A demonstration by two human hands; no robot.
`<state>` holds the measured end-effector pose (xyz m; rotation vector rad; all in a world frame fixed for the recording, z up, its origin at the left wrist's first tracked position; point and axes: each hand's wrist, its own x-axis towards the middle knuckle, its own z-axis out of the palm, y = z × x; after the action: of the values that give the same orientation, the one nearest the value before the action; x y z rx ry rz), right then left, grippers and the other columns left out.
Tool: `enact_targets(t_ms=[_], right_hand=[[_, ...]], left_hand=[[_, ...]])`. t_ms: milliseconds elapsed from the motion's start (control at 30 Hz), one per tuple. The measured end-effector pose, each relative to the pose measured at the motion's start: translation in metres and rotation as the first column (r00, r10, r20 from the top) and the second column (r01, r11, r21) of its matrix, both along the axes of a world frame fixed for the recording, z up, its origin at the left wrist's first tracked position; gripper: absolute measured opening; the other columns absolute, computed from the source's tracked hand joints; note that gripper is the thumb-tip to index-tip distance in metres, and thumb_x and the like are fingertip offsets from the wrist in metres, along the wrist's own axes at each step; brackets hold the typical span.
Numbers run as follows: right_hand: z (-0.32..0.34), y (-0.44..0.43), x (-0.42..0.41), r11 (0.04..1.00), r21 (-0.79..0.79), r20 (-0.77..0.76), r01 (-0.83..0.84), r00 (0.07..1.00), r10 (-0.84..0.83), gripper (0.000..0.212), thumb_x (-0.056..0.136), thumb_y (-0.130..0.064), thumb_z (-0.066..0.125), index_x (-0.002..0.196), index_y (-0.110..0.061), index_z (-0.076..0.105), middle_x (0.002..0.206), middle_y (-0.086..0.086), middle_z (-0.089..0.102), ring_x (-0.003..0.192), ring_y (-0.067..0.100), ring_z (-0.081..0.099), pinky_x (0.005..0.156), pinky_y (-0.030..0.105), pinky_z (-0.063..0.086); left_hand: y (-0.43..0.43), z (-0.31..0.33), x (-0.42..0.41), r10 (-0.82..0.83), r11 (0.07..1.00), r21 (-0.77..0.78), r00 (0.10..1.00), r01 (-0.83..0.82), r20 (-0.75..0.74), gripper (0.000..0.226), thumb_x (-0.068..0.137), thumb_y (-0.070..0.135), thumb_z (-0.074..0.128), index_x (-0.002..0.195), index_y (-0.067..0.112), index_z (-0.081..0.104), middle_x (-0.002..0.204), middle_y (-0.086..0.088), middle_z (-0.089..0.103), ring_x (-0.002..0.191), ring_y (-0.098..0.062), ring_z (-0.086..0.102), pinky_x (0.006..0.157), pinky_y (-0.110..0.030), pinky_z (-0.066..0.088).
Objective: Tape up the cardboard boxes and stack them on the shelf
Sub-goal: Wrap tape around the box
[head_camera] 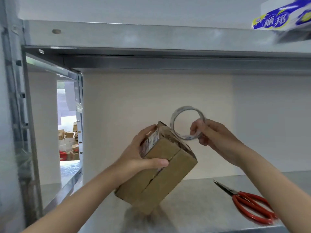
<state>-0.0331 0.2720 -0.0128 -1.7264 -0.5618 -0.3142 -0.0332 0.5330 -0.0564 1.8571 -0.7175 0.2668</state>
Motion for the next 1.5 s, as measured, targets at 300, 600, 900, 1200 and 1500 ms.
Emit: enact_targets(t_ms=[300,600,900,1200,1500], right_hand=[[0.016,0.082,0.022,0.998,0.003,0.100,-0.060,0.993,0.059,0.040,0.090,-0.053,0.052,0.083,-0.016,0.062,0.064,-0.005,0.060,0.059,0.007,0.046,0.060,0.020,0.036],[0.034,0.010,0.020,0.960,-0.125,0.133,0.250,0.963,-0.234,0.045,0.085,-0.059,0.065,0.079,-0.014,0.059,0.061,0.001,0.043,0.057,0.012,0.036,0.068,0.024,0.035],[-0.035,0.036,0.027,0.929,0.363,-0.237,0.073,0.971,0.016,0.038,0.090,-0.057,0.061,0.091,-0.021,0.071,0.069,-0.002,0.053,0.062,0.014,0.044,0.071,0.031,0.035],[0.015,0.096,0.019,0.991,0.135,-0.099,0.002,0.995,0.011,0.030,0.092,-0.034,0.069,0.083,-0.008,0.055,0.054,0.007,0.055,0.045,0.025,0.057,0.047,0.029,0.050],[-0.014,0.178,0.018,0.973,-0.185,-0.124,-0.138,0.985,0.116,0.040,0.084,-0.051,0.073,0.080,-0.012,0.070,0.049,0.003,0.057,0.043,0.017,0.056,0.049,0.023,0.049]], left_hand=[[-0.010,-0.054,-0.017,0.060,0.936,-0.347,0.998,-0.058,-0.005,0.100,0.060,0.057,0.081,0.139,0.070,0.020,0.125,0.023,0.061,0.120,-0.004,0.060,0.087,-0.022,0.055],[-0.004,-0.057,-0.017,0.100,0.927,-0.366,0.995,-0.083,0.028,0.097,0.061,0.055,0.081,0.142,0.060,0.028,0.122,0.031,0.059,0.120,0.001,0.057,0.083,-0.017,0.054],[-0.029,-0.064,-0.020,0.158,0.846,-0.515,0.987,-0.135,0.001,0.097,0.064,0.045,0.084,0.142,0.056,0.027,0.122,0.010,0.066,0.113,-0.008,0.066,0.079,-0.024,0.058],[0.041,-0.046,-0.024,0.293,0.952,-0.021,0.931,-0.305,-0.219,0.115,0.039,0.062,0.094,0.139,0.041,0.041,0.136,0.015,0.059,0.116,0.002,0.061,0.094,-0.027,0.055],[0.058,-0.040,-0.039,0.365,0.929,0.123,0.917,-0.348,-0.159,0.101,0.054,0.075,0.080,0.136,0.048,0.029,0.127,0.037,0.042,0.118,0.008,0.045,0.091,-0.008,0.038]])
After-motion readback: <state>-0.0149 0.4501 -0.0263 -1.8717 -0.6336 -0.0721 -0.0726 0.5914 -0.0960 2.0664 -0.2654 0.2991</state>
